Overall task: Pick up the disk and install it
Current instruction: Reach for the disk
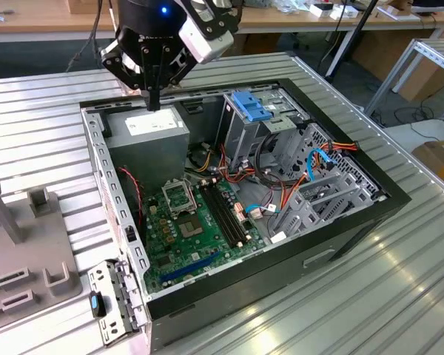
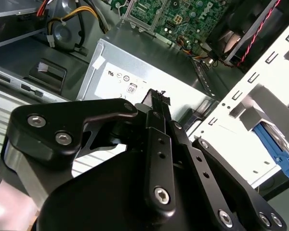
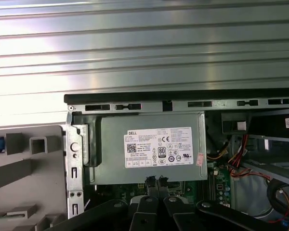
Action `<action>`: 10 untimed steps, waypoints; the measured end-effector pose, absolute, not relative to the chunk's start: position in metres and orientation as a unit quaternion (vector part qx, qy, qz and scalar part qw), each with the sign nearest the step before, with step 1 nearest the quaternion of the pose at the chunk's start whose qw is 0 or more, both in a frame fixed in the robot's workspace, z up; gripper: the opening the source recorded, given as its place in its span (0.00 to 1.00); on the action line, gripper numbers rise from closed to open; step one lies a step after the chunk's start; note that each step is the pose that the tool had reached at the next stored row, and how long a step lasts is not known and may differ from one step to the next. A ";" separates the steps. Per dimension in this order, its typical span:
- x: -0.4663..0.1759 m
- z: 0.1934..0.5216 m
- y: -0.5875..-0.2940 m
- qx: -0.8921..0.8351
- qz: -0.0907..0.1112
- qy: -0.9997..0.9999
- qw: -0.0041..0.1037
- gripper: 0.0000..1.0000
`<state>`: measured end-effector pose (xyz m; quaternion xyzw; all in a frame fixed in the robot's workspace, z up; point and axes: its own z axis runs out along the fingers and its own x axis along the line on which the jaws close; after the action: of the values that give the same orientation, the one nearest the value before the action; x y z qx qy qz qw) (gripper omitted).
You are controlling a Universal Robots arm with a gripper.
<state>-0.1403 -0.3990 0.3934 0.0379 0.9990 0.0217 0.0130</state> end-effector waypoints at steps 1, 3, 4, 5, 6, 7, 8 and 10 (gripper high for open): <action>-0.143 0.393 -0.399 0.038 0.022 0.999 0.013 0.11; -0.146 0.393 -0.399 0.038 0.022 0.999 0.013 0.11; -0.146 0.393 -0.399 0.038 0.022 0.999 0.013 0.11; -0.147 0.393 -0.399 0.038 0.022 0.999 0.013 0.11; -0.148 0.393 -0.399 0.038 0.022 0.999 0.013 0.11; -0.148 0.393 -0.399 0.038 0.022 0.999 0.013 0.11; -0.149 0.393 -0.399 0.038 0.022 0.999 0.013 0.11; -0.152 0.393 -0.399 0.038 0.022 0.999 0.013 0.11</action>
<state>-0.1518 -0.3989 0.3933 0.0379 0.9990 0.0217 0.0131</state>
